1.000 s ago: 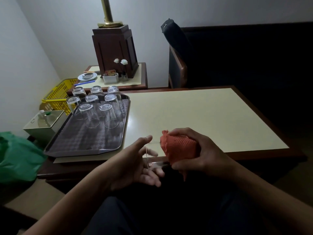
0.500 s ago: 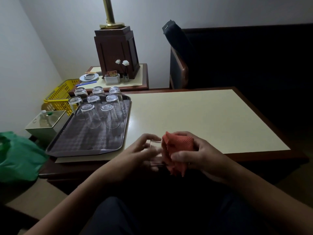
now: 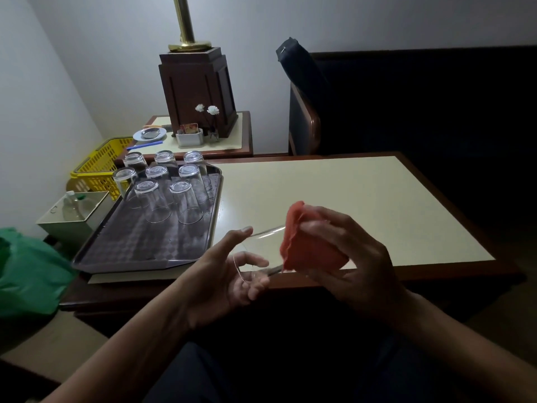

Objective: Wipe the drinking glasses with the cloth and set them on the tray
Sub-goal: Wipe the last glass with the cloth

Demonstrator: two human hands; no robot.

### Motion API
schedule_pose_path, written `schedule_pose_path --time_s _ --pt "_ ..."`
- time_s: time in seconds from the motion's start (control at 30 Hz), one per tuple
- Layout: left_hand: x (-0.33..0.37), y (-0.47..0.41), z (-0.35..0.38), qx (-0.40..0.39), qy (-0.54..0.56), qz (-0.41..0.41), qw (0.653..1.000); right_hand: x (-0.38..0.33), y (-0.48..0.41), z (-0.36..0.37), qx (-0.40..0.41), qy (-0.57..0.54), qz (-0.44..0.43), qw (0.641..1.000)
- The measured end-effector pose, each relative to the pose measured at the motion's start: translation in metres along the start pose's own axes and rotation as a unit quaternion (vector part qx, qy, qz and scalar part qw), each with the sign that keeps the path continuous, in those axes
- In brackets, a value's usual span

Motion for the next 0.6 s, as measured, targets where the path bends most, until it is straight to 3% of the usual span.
schedule_pose_path --time_s 0.07,0.13,0.17,0.2,0.27,0.33,0.4,0.47,0.5,0.6 --pt "0.001 -0.001 -0.001 -0.023 -0.044 0.013 0.999 -0.003 -0.001 0.005 -0.09 0.016 -0.045 0.995" --pt "0.005 -0.001 0.001 -0.052 -0.069 0.047 0.995 0.002 -0.001 0.014 -0.171 -0.081 0.082 0.978" --pt "0.007 0.0 0.002 -0.06 -0.088 0.072 0.992 0.008 0.001 0.02 -0.202 -0.155 0.186 0.949" --pt "0.011 0.002 0.003 -0.061 -0.118 0.099 0.986 0.015 0.004 0.026 -0.222 -0.237 0.293 0.9" --pt "0.02 0.007 0.004 -0.044 -0.199 0.161 0.966 0.025 0.012 0.036 -0.229 -0.39 0.457 0.766" --pt "0.026 0.011 0.001 -0.019 -0.247 0.207 0.946 0.027 0.017 0.042 -0.218 -0.49 0.536 0.652" --pt "0.026 0.01 -0.003 0.0 -0.2 0.214 0.956 0.031 0.018 0.043 -0.169 -0.537 0.56 0.607" --pt "0.023 0.003 -0.008 0.022 -0.113 0.205 0.972 0.039 0.018 0.041 -0.087 -0.546 0.562 0.615" --pt "0.022 0.0 -0.01 0.037 -0.076 0.198 0.977 0.044 0.017 0.038 -0.047 -0.527 0.55 0.647" --pt "0.016 -0.003 -0.012 0.074 0.001 0.166 0.983 0.044 0.011 0.022 0.025 -0.363 0.452 0.815"
Point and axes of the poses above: each hand's wrist, its own y-axis away from the middle knuckle, its own z-axis out of the palm, x = y × z, the point moved 6 cm from there along -y, towards the middle knuckle, and after that the axes turned 7 degrees about z, right-handed, at the moved point
